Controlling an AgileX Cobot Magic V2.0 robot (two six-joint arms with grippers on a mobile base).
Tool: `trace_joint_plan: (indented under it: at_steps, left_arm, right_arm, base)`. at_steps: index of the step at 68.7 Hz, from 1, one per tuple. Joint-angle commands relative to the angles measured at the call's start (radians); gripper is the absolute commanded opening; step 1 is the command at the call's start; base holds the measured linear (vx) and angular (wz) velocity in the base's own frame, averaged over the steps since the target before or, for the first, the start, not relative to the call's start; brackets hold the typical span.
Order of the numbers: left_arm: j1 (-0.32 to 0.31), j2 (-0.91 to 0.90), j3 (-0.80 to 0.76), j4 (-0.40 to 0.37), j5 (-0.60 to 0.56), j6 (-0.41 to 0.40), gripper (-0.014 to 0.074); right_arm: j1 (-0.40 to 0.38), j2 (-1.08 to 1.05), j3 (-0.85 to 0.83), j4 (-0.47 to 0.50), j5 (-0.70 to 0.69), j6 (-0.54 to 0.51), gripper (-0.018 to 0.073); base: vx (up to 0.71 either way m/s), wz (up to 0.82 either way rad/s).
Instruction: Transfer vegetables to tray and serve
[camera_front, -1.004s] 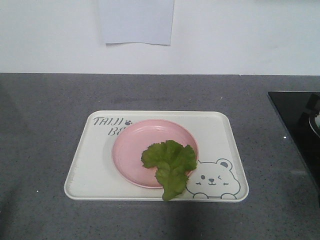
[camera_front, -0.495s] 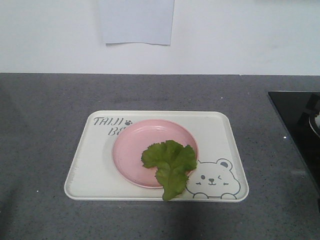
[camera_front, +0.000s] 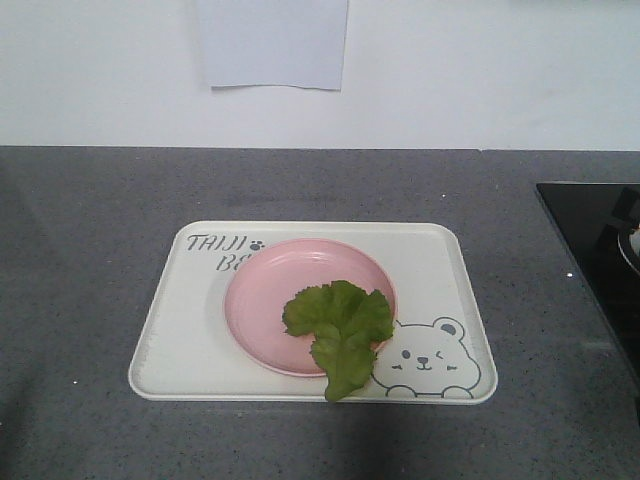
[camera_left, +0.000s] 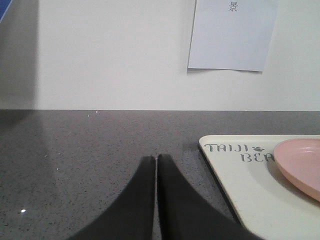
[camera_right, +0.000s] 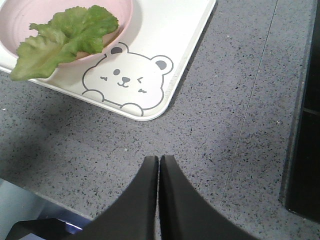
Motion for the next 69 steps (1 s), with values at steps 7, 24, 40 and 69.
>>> trace_joint_plan:
  at_steps: [7, 24, 40, 69]
  left_arm:
    - [0.004, -0.015, 0.027, -0.007, -0.077, -0.002, -0.0006]
    - [0.004, -0.015, 0.027, -0.007, -0.077, -0.002, -0.0006]
    - [0.004, -0.015, 0.027, -0.007, -0.077, -0.002, -0.0006]
    - [0.004, -0.015, 0.027, -0.007, -0.077, -0.003, -0.0006]
  right_arm:
    - [-0.001, 0.003, -0.026, 0.013, -0.055, -0.008, -0.0008]
    - [-0.003, -0.039, 0.0, -0.045, -0.324, 0.002, -0.0006]
    - [-0.003, -0.231, 0.272, -0.23, -0.678, 0.238, -0.0006]
    - [-0.003, -0.527, 0.666, -0.379, -1.017, 0.348, -0.0006]
  base:
    - [0.0, 0.0]
    - [0.0, 0.0]
    - [0.0, 0.0]
    - [0.0, 0.0]
